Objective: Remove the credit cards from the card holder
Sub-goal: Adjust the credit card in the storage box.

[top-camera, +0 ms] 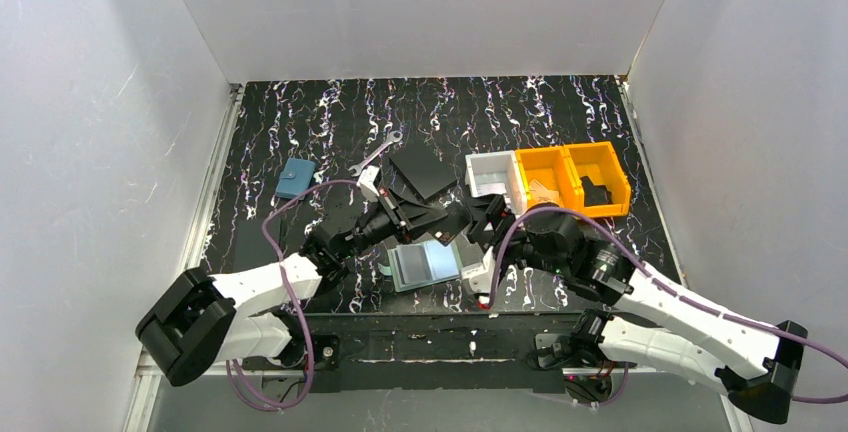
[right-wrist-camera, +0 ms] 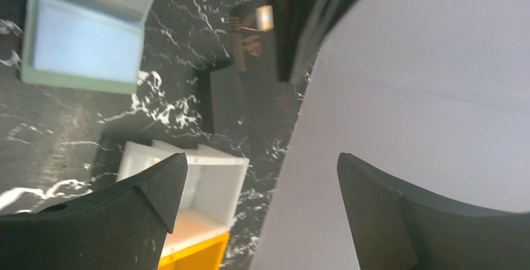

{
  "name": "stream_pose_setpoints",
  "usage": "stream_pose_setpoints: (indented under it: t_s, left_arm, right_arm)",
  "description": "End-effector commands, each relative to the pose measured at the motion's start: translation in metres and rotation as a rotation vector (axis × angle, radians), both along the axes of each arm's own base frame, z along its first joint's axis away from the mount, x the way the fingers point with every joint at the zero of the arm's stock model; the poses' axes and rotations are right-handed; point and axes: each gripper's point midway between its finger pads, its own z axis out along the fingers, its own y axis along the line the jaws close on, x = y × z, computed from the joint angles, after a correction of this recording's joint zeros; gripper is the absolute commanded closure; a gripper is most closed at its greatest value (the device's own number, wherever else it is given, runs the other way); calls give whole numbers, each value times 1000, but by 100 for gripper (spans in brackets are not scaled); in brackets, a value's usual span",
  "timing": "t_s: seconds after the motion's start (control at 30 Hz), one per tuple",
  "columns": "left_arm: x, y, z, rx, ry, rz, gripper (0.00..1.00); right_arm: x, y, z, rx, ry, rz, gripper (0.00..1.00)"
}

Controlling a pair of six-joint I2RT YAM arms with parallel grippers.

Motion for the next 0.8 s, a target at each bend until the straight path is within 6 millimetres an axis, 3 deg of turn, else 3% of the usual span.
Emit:
stream_pose_setpoints:
  t_s: [0.0,0.13,0.23,0.37,0.53,0.77]
  left_arm:
    - [-13,15,-19,216,-326,-80,100]
    - [-28,22,-39,449,-568,-206,100]
    - [-40,25,-44,525,-743,-279,100]
    - [-55,26,-44,603,-943,-331,100]
    - [-65,21,-36,632,-1051,-341,100]
    - [-69,13,-24,627,-1099,-328,100]
  right_arm:
    - [-31,-5,24,72,320,-31,2]
    - [-46,-3,26,116,599,-97,2]
    - [-58,4,11,76,785,-117,2]
    - [-66,16,8,133,1001,-143,2]
    - [-77,30,8,173,1203,-148,2]
    - [-73,42,-3,195,1295,-179,2]
